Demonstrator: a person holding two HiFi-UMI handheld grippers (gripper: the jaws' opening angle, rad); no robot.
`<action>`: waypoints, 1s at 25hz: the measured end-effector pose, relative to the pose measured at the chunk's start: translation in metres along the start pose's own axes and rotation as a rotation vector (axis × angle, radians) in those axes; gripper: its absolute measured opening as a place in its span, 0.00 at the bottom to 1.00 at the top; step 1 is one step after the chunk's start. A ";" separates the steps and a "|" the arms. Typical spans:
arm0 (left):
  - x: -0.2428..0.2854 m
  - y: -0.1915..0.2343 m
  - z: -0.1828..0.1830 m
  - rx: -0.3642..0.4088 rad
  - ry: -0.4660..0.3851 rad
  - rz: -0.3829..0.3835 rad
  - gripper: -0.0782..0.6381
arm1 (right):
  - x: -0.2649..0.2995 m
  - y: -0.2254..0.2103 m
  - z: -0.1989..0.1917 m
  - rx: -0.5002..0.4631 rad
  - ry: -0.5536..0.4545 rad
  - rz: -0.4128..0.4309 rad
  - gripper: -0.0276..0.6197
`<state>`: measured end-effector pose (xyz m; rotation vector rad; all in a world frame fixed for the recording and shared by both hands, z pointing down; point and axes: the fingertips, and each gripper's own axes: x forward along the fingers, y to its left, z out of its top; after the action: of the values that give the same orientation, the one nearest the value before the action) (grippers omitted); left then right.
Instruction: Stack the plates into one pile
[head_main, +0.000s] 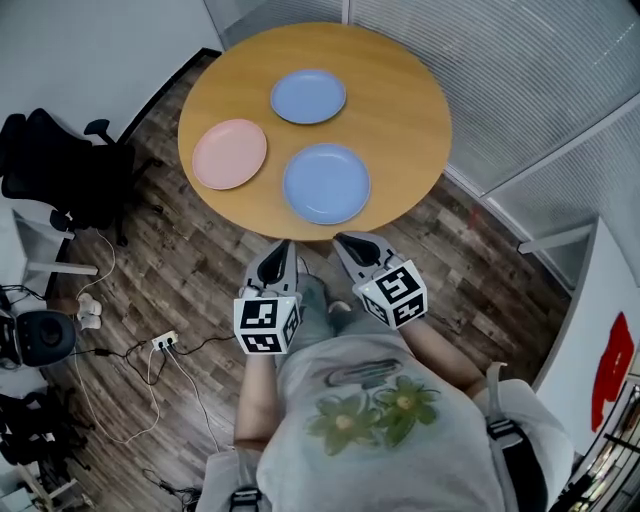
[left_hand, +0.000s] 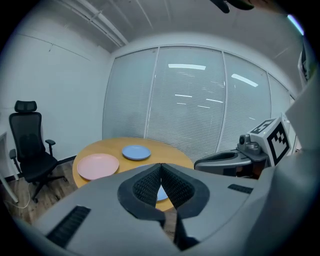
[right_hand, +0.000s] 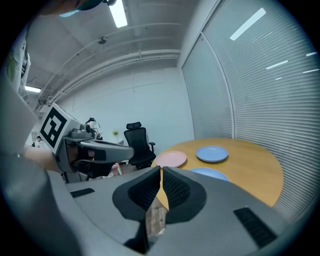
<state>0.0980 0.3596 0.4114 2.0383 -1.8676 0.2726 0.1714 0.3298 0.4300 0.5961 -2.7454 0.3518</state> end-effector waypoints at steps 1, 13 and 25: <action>0.006 0.004 -0.001 0.000 0.009 0.001 0.13 | 0.005 -0.004 -0.001 0.002 0.007 -0.001 0.11; 0.101 0.068 0.009 0.010 0.123 -0.036 0.14 | 0.073 -0.084 0.006 0.059 0.095 -0.126 0.11; 0.190 0.123 0.024 0.020 0.224 -0.144 0.14 | 0.142 -0.154 0.010 0.135 0.194 -0.246 0.12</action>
<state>-0.0055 0.1683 0.4780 2.0498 -1.5836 0.4618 0.1130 0.1398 0.4960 0.8758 -2.4435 0.5086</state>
